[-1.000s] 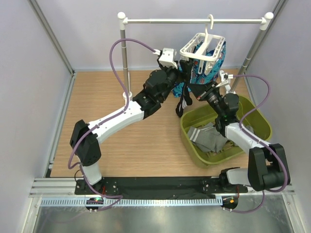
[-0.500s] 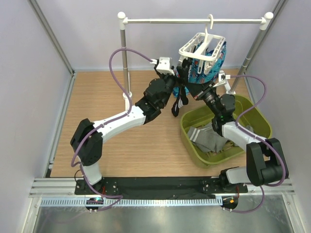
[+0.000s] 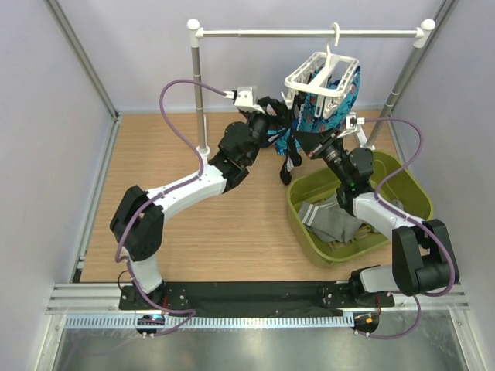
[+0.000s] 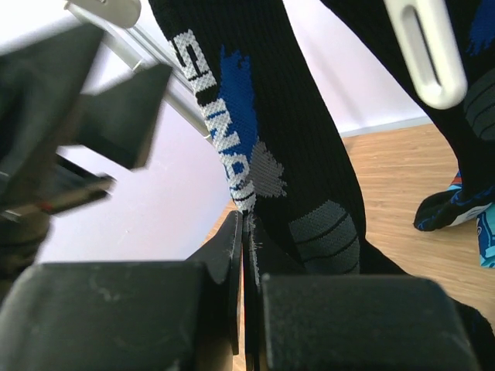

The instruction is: Remove the socks clipped to the hanger

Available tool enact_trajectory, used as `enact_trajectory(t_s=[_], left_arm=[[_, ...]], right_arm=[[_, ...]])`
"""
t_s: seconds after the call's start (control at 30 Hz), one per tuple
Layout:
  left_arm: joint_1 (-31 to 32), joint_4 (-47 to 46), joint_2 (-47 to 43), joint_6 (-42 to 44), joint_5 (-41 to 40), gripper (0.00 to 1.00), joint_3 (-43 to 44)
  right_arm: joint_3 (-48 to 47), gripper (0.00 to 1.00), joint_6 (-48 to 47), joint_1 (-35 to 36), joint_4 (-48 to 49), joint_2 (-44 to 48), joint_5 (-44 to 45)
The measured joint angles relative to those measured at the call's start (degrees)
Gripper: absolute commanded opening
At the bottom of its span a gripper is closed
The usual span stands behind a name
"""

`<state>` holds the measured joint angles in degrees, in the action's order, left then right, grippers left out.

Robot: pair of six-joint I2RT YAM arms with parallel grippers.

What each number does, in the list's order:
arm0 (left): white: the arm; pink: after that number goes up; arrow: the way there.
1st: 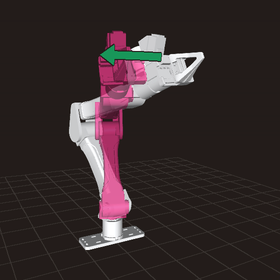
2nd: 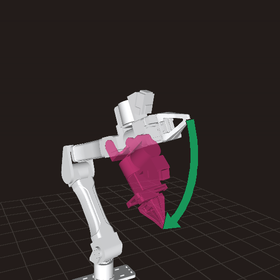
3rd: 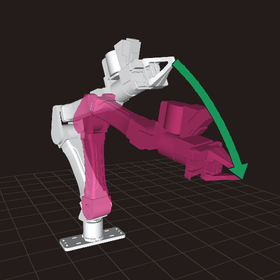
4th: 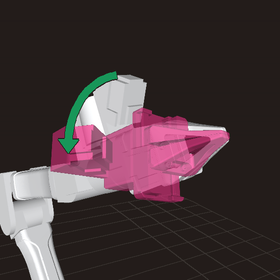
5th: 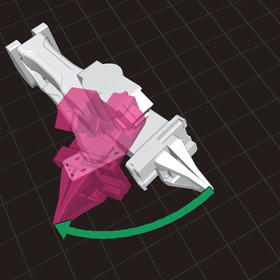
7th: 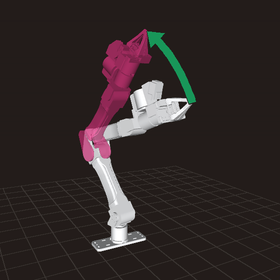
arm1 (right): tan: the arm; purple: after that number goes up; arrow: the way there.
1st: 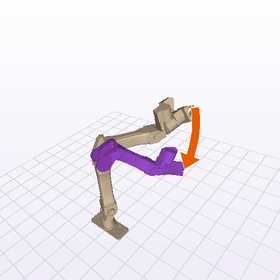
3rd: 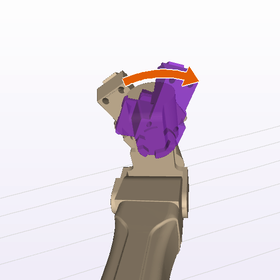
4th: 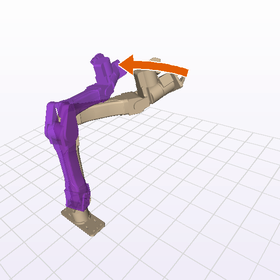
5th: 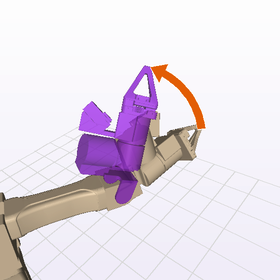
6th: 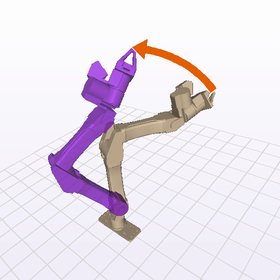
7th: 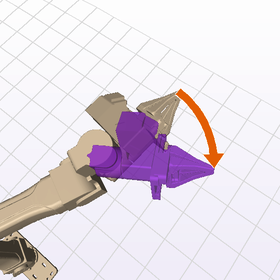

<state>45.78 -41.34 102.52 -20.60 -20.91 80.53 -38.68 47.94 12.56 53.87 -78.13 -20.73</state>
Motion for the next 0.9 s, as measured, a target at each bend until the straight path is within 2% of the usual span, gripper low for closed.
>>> enact_trajectory(t_s=[0.17, 0.33, 0.63, 0.8, 0.9], left_arm=[[0.3, -0.6, 0.7, 2.1, 1.7, 0.81, 5.3], [0.3, -2.1, 2.5, 3.1, 3.1, 0.81, 7.2], [0.3, -2.5, 8.3, 3.3, 4.3, 0.77, 7.8], [0.3, -2.3, 10.4, 4.7, 4.4, 0.71, 10.9], [0.3, -2.2, 10.8, 5.9, 4.4, 0.70, 12.7]], right_arm=[[-1.5, 0.01, -2.5, 0.9, -2.6, 0.0, 0.0], [-2.5, 0.01, -4.7, 2.4, -4.5, 0.0, 0.2], [-2.7, 0.01, -6.6, 3.5, -6.3, 0.0, 0.9], [-3.0, 0.01, -7.6, 4.2, -6.4, 0.0, 1.4], [-3.0, 0.01, -8.1, 4.7, -6.4, 0.0, 1.8]])
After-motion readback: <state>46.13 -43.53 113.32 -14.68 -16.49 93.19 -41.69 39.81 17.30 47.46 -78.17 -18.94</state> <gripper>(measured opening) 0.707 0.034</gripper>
